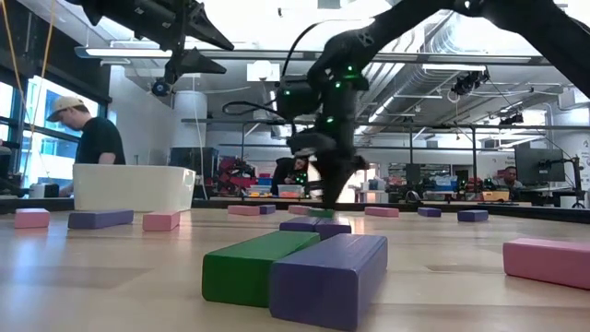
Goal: Sort blocks
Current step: Put the green block into the black transparent bin
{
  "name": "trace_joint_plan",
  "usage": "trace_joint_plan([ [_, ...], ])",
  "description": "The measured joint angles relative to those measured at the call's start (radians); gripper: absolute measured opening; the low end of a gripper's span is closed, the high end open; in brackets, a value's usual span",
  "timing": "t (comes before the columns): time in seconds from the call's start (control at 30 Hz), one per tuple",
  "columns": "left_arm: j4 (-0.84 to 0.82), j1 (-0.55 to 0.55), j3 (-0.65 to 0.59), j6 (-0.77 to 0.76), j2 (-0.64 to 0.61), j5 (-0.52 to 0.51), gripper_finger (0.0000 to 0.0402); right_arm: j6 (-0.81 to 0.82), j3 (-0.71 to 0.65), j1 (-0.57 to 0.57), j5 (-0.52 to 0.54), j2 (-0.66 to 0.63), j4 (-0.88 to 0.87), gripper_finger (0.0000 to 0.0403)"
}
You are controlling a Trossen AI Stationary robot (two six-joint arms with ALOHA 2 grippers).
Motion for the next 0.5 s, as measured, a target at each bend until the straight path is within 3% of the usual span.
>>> trace_joint_plan([
  [0.2,0.000,0.000,0.000,0.025,0.000,0.000,0.0230,-0.239,-0.038,0.097,-0.029,0.000,-0.276,0.0000],
  [0.33,-0.001,0.000,0.000,0.034,0.000,0.000,0.0229,-0.269,-0.193,0.140,-0.135,-0.068,-0.262,0.0000],
  [0.5,0.007,0.000,0.000,0.037,0.000,0.001,0.0229,-0.173,-0.336,0.185,-0.126,-0.215,-0.166,0.0000],
])
